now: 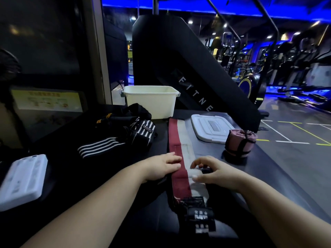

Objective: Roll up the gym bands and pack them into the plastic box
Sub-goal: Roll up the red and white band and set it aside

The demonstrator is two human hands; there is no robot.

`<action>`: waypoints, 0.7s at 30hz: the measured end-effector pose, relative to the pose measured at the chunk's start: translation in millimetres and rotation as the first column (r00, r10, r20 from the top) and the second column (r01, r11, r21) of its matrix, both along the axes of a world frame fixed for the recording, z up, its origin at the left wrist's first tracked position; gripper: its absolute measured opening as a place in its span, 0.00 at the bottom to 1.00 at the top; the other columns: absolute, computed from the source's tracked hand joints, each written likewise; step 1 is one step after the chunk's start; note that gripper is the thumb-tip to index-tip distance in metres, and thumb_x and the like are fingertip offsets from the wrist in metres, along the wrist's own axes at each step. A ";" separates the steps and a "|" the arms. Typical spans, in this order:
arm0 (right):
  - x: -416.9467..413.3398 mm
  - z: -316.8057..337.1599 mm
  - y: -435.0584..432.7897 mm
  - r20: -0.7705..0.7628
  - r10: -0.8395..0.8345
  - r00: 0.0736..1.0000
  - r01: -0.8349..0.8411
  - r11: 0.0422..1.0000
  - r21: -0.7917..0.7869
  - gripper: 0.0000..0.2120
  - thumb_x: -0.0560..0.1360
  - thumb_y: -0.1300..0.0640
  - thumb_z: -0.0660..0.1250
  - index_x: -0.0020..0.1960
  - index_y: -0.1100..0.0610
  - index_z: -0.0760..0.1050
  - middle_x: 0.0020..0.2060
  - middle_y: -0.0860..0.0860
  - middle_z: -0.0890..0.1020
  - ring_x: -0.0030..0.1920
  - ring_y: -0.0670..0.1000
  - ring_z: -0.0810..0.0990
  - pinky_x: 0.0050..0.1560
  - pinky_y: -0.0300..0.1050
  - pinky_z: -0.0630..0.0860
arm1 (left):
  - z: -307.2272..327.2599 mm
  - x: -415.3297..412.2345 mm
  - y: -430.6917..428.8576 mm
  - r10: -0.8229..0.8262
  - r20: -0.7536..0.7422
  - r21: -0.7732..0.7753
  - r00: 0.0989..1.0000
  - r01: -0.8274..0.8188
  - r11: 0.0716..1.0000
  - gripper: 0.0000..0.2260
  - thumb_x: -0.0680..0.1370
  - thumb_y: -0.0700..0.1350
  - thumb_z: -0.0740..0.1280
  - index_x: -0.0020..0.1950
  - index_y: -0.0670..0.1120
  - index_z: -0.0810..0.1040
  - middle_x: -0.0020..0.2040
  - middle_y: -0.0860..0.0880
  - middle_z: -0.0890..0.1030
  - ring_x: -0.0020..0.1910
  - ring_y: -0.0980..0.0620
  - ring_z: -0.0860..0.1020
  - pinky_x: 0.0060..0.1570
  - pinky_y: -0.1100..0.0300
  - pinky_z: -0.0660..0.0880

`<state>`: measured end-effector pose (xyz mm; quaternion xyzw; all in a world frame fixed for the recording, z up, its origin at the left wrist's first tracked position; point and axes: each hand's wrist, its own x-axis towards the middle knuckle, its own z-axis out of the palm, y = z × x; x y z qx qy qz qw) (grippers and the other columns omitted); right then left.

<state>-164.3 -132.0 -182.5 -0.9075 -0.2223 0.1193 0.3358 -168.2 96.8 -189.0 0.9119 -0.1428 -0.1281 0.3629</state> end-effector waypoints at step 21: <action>-97.7 -25.0 -19.6 0.038 0.036 0.999 -0.047 0.931 0.362 0.08 0.65 0.50 0.68 0.44 0.48 0.82 0.39 0.52 0.82 0.40 0.49 0.77 0.45 0.46 0.74 | -8.3 -100.0 -17.2 0.007 0.149 -0.314 0.989 0.041 0.948 0.09 0.77 0.35 0.68 0.47 0.48 0.84 0.43 0.58 0.82 0.44 0.65 0.79 0.48 0.72 0.72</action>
